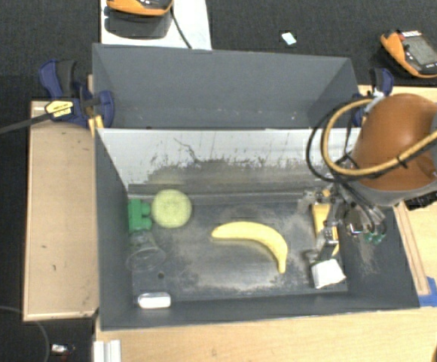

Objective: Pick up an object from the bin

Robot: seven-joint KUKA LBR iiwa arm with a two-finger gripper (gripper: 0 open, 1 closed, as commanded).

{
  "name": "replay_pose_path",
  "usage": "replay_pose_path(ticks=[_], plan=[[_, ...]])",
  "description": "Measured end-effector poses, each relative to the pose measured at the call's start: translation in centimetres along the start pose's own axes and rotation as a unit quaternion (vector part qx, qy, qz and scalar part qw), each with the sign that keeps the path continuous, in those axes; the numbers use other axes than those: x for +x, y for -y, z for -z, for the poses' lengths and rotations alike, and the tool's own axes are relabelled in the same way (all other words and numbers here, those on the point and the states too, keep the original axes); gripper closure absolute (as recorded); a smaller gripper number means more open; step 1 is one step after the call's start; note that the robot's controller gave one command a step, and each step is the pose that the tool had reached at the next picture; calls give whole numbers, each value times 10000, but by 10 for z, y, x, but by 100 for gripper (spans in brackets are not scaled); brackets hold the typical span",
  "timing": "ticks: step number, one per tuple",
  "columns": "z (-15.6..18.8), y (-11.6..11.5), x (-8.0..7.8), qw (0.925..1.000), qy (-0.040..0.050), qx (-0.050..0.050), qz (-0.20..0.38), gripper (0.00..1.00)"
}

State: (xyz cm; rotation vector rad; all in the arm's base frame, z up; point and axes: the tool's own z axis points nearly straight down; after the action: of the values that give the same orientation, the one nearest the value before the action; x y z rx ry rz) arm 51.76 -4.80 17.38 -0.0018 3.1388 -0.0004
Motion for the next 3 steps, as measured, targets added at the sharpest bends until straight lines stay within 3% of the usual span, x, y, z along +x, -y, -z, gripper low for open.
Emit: replay_pose_path(ticks=[1, 2, 3], plan=[[0, 0, 0, 10000, 0, 0, 2, 0], [-45, 24, -9, 9976, 50, -3, -693, 0], [-65, 12, -7, 9971, -8, 0, -760, 0]])
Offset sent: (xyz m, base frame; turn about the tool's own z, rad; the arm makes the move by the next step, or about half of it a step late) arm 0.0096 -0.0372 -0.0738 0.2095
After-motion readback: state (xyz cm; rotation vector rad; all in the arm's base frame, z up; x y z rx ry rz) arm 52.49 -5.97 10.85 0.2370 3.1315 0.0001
